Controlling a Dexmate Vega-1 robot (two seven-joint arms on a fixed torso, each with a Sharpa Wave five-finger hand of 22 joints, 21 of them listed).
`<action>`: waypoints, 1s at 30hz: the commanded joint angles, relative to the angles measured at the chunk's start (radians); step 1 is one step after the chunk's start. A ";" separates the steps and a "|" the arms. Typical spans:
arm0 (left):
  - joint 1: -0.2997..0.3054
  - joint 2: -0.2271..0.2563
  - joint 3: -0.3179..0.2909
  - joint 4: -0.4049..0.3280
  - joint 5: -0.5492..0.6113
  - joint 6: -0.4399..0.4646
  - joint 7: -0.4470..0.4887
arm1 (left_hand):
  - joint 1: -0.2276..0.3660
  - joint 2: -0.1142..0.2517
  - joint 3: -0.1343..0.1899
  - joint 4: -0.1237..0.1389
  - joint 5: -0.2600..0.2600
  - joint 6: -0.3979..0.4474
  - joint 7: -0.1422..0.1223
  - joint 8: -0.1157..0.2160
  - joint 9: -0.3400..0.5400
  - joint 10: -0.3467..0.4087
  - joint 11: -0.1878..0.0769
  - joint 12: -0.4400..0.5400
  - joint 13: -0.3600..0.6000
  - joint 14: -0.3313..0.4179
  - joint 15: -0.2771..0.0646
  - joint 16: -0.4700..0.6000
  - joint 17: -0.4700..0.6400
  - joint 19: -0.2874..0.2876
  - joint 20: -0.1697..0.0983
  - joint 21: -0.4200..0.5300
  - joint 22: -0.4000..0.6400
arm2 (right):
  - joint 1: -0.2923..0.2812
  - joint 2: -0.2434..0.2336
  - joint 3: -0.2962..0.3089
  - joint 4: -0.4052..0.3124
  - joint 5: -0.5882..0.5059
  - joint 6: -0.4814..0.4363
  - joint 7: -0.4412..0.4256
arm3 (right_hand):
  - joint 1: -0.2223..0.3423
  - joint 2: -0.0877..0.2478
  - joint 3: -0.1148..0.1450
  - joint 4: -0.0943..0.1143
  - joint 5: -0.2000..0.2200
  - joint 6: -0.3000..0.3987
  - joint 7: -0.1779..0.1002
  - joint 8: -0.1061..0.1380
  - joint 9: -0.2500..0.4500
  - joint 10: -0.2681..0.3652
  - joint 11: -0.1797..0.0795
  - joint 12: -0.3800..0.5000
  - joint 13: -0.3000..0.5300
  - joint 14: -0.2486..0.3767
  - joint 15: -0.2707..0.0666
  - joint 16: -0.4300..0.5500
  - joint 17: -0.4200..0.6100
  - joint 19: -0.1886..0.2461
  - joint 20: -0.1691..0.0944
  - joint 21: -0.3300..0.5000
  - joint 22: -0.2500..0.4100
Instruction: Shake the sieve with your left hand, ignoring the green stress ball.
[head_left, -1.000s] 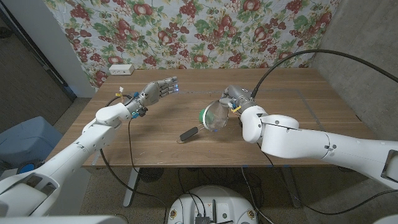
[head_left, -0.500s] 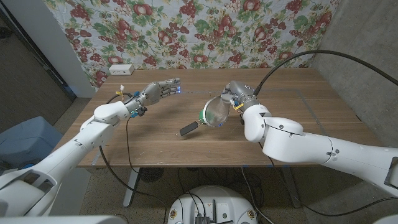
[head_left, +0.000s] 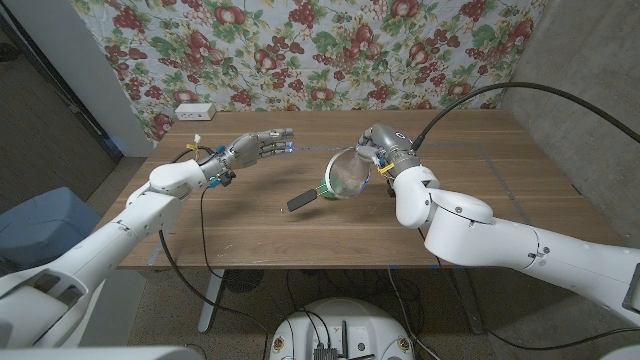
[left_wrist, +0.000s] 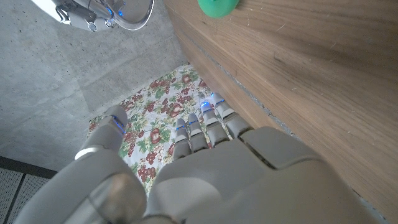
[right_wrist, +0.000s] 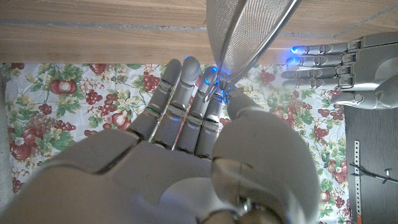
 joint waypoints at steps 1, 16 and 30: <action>-0.005 0.012 0.008 -0.014 0.015 -0.004 -0.021 | 0.022 -0.004 -0.002 0.000 -0.002 0.018 -0.001 0.007 0.002 0.015 -0.002 0.003 0.005 0.015 -0.071 0.004 0.001 0.015 0.000 0.005 0.004 | -0.084 -0.013 0.088 -0.017 -0.064 0.069 0.042 | 0.001 0.003 0.006 0.002 0.006 0.003 0.002 0.007 0.005 0.005 -0.017 -0.002 0.003 0.007 -0.100 -0.001 0.005 -0.009 -0.070 0.010 -0.001; 0.009 0.034 0.010 -0.052 0.018 0.002 -0.029 | 0.056 -0.016 -0.007 0.001 -0.002 0.037 -0.001 0.006 0.003 0.029 -0.007 -0.001 0.005 0.037 -0.079 0.002 0.001 0.048 -0.003 0.010 0.005 | -0.145 0.008 0.138 -0.003 -0.162 0.135 0.074 | 0.001 0.003 0.006 0.002 0.006 0.003 0.002 0.008 0.003 0.007 -0.018 -0.004 0.005 0.010 -0.100 0.000 0.005 -0.013 -0.072 0.022 -0.003; 0.002 0.050 0.024 -0.071 0.031 0.017 -0.050 | 0.094 -0.026 -0.010 0.000 -0.001 0.049 0.007 0.003 0.003 0.052 -0.002 0.000 0.006 0.062 -0.083 0.003 0.001 0.084 -0.007 0.016 0.005 | -0.188 0.035 0.181 0.020 -0.239 0.194 0.111 | 0.000 0.001 0.006 0.001 0.006 0.003 0.002 0.008 0.000 0.009 -0.017 -0.007 0.007 0.008 -0.100 -0.001 0.006 -0.017 -0.072 0.034 -0.005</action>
